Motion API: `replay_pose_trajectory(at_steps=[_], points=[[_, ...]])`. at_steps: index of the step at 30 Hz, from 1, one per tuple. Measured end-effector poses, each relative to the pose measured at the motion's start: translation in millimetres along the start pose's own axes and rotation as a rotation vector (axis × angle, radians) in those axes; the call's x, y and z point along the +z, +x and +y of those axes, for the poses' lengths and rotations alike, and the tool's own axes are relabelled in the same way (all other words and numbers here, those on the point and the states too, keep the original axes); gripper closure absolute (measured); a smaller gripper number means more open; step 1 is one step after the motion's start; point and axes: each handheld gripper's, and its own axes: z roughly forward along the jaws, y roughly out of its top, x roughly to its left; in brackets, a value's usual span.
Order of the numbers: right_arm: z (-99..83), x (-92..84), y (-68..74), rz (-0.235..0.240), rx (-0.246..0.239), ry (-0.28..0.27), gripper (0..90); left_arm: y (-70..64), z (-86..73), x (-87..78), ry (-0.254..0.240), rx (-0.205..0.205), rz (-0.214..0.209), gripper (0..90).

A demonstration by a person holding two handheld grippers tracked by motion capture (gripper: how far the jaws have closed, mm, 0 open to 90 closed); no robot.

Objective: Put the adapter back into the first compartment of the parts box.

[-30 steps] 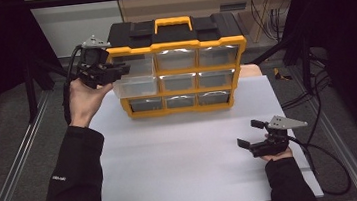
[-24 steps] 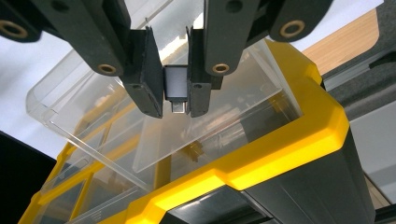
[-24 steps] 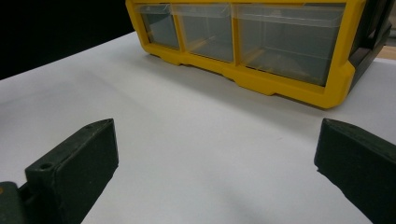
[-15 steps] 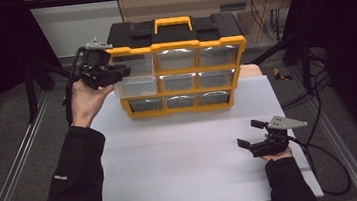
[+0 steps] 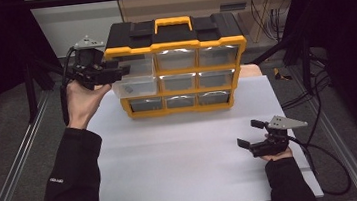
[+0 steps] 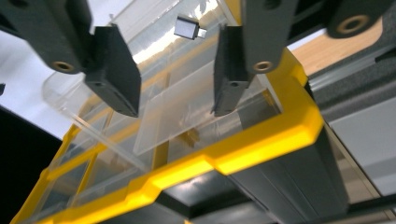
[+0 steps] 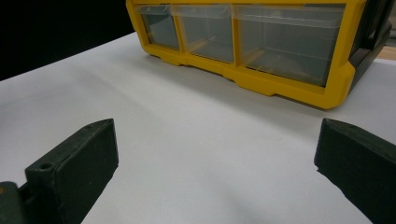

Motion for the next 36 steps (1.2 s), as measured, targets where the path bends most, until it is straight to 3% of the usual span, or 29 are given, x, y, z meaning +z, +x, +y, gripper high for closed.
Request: replay_pose_trajectory(at_steps=[2,4,6,13,28,36], points=[[0.0,0.0,-0.1,0.0,0.0,0.0,0.4,0.6,0.2,-4.5,-0.016,-0.014,-0.027,40.7],[-0.1,0.2,-0.1,-0.001,-0.001,0.001,0.4,-0.5,-0.4,-9.5,-0.039,-0.008,-0.012,34.8],[0.0,0.1,0.0,0.0,0.0,-0.001,0.4,-0.2,-0.7,-12.2,-0.045,-0.023,-0.025,27.2],[-0.1,0.2,0.0,-0.001,0.0,-0.001,0.3,-3.9,-4.8,-22.0,-0.058,-0.016,0.012,8.0],[0.0,0.1,0.1,-0.001,0.003,0.0,0.4,-10.5,-27.8,-42.2,-0.132,0.012,-0.052,4.1],[0.0,0.3,0.0,-0.001,0.003,-0.002,0.3,-20.0,-42.2,-43.6,-0.151,0.03,-0.086,4.0]])
